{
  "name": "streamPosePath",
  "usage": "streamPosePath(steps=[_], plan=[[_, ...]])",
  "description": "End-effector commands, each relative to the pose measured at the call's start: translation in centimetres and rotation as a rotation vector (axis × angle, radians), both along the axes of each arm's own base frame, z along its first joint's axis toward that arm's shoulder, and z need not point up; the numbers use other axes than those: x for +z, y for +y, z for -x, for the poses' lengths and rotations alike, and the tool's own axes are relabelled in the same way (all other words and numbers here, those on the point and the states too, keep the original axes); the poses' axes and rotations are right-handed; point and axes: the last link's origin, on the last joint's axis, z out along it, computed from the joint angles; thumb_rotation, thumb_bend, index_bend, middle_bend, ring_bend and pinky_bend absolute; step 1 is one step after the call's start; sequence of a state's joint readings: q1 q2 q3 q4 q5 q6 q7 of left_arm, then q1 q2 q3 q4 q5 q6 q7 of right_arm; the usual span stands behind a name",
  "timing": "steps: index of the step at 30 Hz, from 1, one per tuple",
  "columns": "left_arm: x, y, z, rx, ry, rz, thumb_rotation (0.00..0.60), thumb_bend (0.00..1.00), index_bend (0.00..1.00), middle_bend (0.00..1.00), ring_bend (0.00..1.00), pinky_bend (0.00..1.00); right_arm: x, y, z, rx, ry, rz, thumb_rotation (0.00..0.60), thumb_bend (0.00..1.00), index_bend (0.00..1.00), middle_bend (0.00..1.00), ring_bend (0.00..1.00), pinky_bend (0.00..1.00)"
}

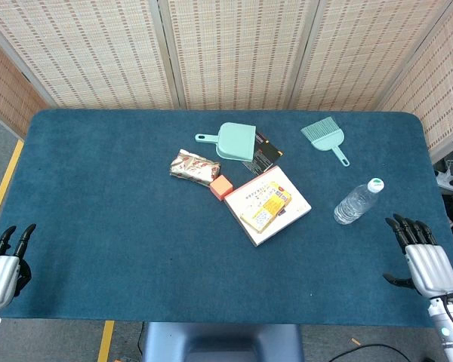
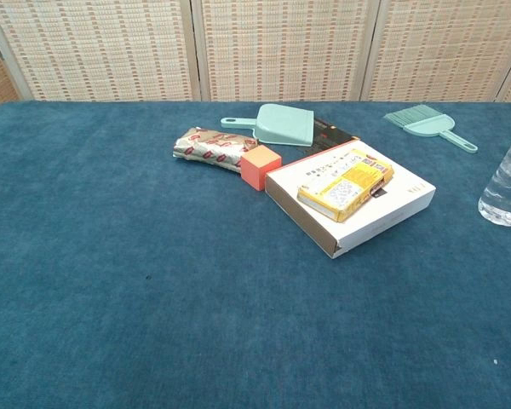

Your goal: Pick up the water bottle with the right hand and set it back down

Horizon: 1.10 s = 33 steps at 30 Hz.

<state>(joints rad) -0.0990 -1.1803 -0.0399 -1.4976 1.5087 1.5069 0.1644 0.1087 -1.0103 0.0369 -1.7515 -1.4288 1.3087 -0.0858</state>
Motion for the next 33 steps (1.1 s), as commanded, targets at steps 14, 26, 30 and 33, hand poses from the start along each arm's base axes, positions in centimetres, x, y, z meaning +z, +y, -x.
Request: streamPosePath(steps=[14,26,30,33], plan=[[-0.8,0.4,-0.4,-0.024,-0.007,0.018,0.600,0.33,0.04,0.08,0.07,0.33,0.8,-0.3,-0.2,-0.037,-0.171,0.064,0.600,0.02,0.00,0.00,0.00,0.04],[-0.1,0.1,-0.4,-0.028,-0.043,0.006,0.600,0.33,0.04,0.08,0.09,0.33,1.1,-4.7,2.0,-0.165,-0.544,0.106,0.600,0.02,0.00,0.00,0.00,0.06],[-0.2,0.1,-0.5,-0.035,-0.028,0.010,0.600,0.33,0.04,0.09,0.09,0.33,1.5,-6.8,2.6,-0.179,-0.583,0.155,0.600,0.02,0.00,0.00,0.00,0.07],[-0.3,0.1,-0.3,-0.022,-0.029,0.015,0.600,0.33,0.04,0.09,0.09,0.33,1.4,-8.5,3.0,-0.212,-0.630,0.182,0.600,0.02,0.00,0.00,0.00,0.08]])
